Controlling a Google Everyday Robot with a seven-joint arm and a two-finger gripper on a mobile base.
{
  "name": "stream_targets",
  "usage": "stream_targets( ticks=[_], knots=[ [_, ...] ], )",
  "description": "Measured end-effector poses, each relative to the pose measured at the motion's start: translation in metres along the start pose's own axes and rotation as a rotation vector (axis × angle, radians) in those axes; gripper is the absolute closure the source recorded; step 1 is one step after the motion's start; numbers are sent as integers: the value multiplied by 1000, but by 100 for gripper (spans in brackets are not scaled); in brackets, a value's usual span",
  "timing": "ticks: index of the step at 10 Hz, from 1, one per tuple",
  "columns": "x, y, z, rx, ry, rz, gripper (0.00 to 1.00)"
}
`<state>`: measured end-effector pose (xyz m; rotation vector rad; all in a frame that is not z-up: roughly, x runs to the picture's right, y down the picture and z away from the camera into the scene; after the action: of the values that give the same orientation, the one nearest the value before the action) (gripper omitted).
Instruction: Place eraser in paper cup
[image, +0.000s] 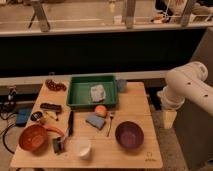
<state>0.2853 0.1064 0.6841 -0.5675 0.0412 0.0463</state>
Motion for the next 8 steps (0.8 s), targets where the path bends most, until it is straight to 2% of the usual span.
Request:
stream_targets(
  ticks=[1, 8],
  knots=[
    [0, 0, 0, 0, 0, 0, 20],
    [0, 0, 0, 0, 0, 0, 20]
  ],
)
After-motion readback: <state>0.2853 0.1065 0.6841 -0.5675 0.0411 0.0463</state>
